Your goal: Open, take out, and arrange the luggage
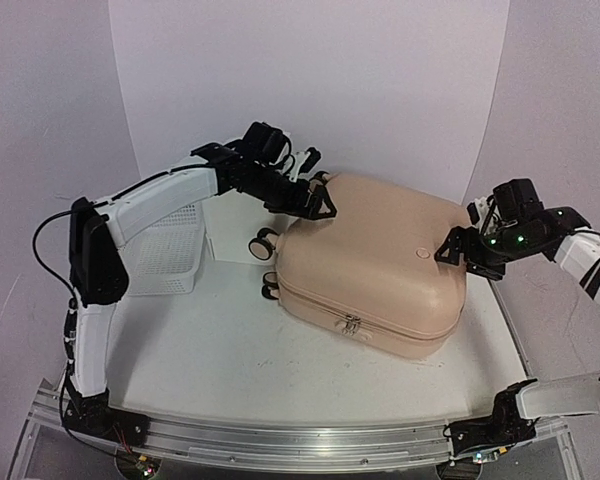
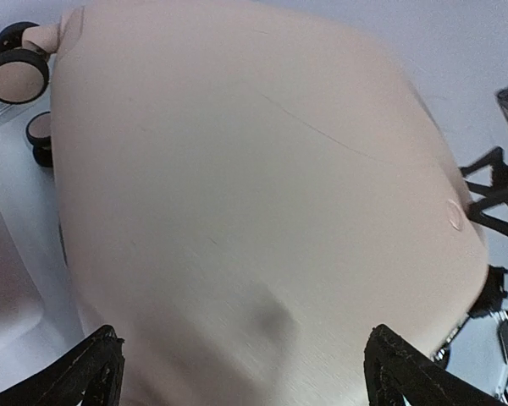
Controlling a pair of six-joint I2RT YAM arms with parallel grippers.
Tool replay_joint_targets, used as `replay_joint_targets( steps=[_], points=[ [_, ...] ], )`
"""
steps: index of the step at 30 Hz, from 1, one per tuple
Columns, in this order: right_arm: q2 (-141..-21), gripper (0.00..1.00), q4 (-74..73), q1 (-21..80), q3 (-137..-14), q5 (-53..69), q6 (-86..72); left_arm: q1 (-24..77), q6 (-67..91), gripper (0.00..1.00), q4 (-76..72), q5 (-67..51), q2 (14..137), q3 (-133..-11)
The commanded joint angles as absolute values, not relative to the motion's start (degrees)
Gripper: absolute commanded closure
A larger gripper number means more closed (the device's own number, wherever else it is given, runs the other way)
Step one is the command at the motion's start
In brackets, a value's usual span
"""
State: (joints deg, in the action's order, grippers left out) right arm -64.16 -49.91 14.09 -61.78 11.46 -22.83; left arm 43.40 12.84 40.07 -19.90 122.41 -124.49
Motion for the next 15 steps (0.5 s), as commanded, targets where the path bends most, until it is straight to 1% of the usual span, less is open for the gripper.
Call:
replay_joint_targets(
  steps=[1, 3, 5, 7, 9, 10, 12, 13, 15],
  points=[
    [-63.37, 0.09, -60.89, 15.88, -64.40, 11.99, -22.55, 47.05, 11.61, 0.01, 41.48, -23.03, 108.60, -114.78],
    [-62.97, 0.08, -61.59, 15.89, -66.21, 11.84, -21.73, 50.10, 10.93, 0.03, 41.11, -20.21, 104.61, -107.83],
    [-62.56, 0.06, -62.01, 15.90, -68.00, 9.61, -21.42, 52.72, 9.95, 0.05, 40.09, -15.69, 100.99, -103.33],
    [-61.94, 0.05, -62.27, 15.91, -69.42, 4.73, -22.26, 55.08, 11.57, 0.10, 37.86, -12.22, 97.65, -98.02],
    [-61.31, 0.05, -62.04, 15.85, -70.18, 1.53, -22.64, 56.43, 15.25, 0.18, 31.70, -12.66, 93.70, -89.67],
    [-61.31, 0.05, -61.60, 15.90, -70.46, 1.50, -22.30, 57.18, 17.37, 0.22, 27.89, -12.44, 91.74, -85.27],
    [-62.53, 0.06, -60.89, 15.86, -71.28, 3.82, -20.51, 59.07, 20.31, 0.26, 19.59, -11.78, 88.11, -77.72],
    [-63.45, 0.09, -60.26, 15.90, -71.93, 6.50, -19.57, 60.67, 20.82, 0.28, 17.14, -10.02, 87.50, -75.18],
    [-64.54, 0.09, -58.14, 17.28, -72.91, 10.06, -19.30, 64.27, 19.69, 0.28, 13.39, -3.58, 87.68, -71.92]
  ],
)
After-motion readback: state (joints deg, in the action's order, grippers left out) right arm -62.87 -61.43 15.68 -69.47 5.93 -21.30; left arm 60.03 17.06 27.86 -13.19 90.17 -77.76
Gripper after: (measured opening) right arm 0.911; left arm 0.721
